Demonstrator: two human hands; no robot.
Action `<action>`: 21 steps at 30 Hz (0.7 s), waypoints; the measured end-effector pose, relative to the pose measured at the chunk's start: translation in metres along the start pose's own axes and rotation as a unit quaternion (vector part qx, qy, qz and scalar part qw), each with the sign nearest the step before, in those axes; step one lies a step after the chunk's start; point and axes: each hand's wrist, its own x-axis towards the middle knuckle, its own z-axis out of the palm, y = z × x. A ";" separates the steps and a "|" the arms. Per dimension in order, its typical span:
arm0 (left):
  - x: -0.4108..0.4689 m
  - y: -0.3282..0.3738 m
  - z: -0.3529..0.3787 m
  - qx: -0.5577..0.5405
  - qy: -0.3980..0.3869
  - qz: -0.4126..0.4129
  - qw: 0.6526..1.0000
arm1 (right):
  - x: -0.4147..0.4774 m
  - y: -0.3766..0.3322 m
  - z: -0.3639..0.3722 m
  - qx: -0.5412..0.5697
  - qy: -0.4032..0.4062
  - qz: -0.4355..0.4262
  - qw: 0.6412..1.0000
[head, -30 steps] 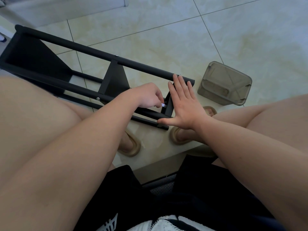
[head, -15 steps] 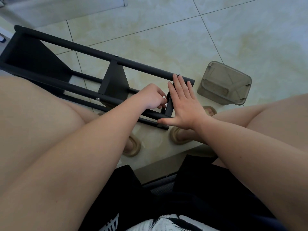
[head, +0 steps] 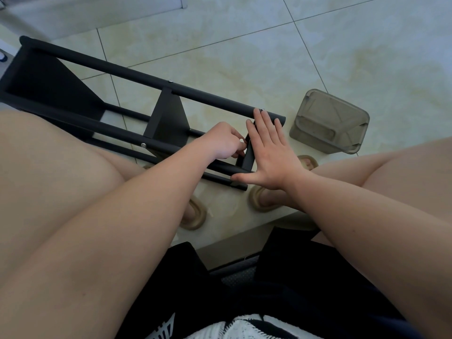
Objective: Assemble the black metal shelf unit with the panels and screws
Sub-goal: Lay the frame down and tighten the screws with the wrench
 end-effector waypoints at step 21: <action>-0.002 0.004 -0.003 -0.014 -0.040 -0.028 0.999 | -0.001 0.000 -0.001 -0.004 -0.003 -0.001 1.000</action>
